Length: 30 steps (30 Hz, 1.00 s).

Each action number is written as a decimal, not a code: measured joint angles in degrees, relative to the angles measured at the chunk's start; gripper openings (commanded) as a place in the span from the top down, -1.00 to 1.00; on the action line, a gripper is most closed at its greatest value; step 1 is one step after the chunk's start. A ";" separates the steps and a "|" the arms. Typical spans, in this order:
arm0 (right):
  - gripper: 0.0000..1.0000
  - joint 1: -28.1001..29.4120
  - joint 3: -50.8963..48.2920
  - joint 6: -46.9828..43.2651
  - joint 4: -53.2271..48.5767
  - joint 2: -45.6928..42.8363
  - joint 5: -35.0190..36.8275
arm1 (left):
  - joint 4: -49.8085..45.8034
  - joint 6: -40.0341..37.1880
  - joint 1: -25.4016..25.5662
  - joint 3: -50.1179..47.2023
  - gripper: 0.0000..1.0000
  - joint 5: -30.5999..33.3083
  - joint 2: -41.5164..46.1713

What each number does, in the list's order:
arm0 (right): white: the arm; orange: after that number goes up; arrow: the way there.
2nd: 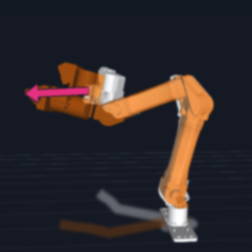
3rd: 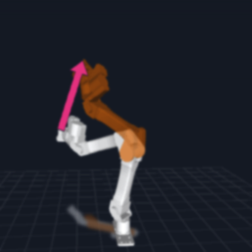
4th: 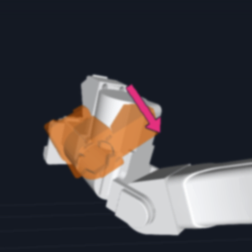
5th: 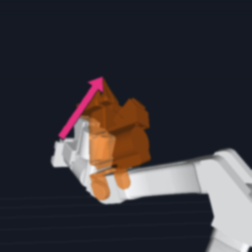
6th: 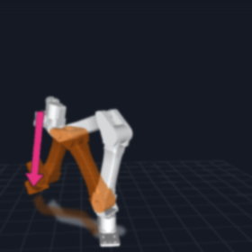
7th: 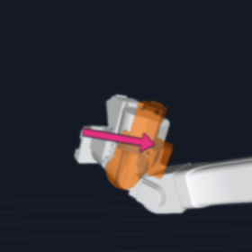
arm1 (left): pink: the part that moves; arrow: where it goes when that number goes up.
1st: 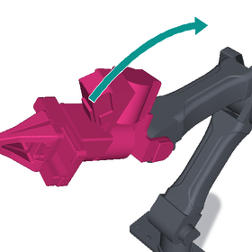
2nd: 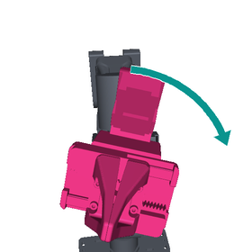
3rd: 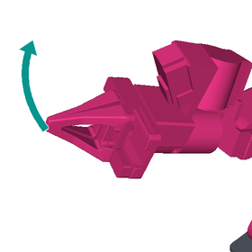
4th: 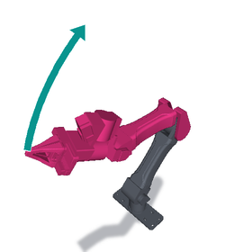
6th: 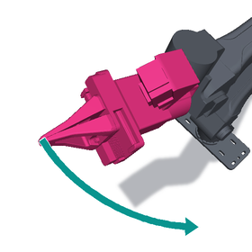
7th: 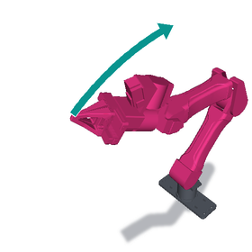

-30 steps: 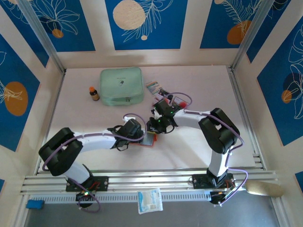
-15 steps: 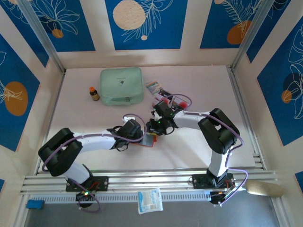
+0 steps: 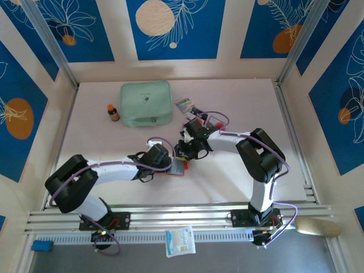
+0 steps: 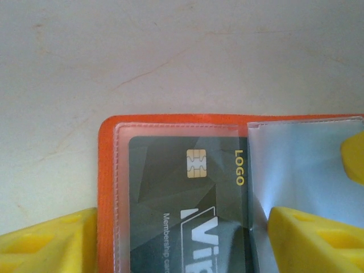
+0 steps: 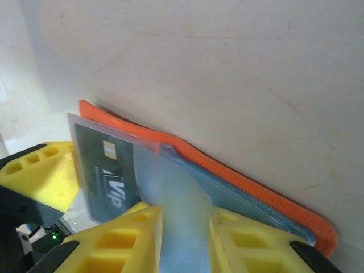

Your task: Put the credit cards into the card holder

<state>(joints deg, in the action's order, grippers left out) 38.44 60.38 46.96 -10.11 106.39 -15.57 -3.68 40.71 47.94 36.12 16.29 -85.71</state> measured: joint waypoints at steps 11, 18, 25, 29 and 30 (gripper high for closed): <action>-0.02 1.49 3.04 0.70 -2.14 -0.11 -0.59 | -5.07 0.42 0.00 -0.81 -0.69 1.53 13.07; -0.08 3.65 7.23 2.21 -3.65 0.02 -0.50 | -8.22 1.25 -0.02 -3.74 -0.71 3.76 21.59; -0.08 5.51 13.42 3.32 -4.09 4.48 -0.31 | -10.80 1.73 -0.04 -6.21 -0.72 4.96 26.10; -0.08 5.88 14.69 4.15 -4.31 7.72 -0.24 | -10.97 1.95 -0.04 -6.86 -0.72 5.20 26.73; -0.09 5.88 14.84 4.37 -4.33 8.33 -0.26 | -10.97 2.08 -0.07 -7.06 -0.72 5.22 26.75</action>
<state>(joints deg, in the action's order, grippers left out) 44.31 75.22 51.33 -14.44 114.72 -15.84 -14.66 42.78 47.88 29.06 21.52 -58.96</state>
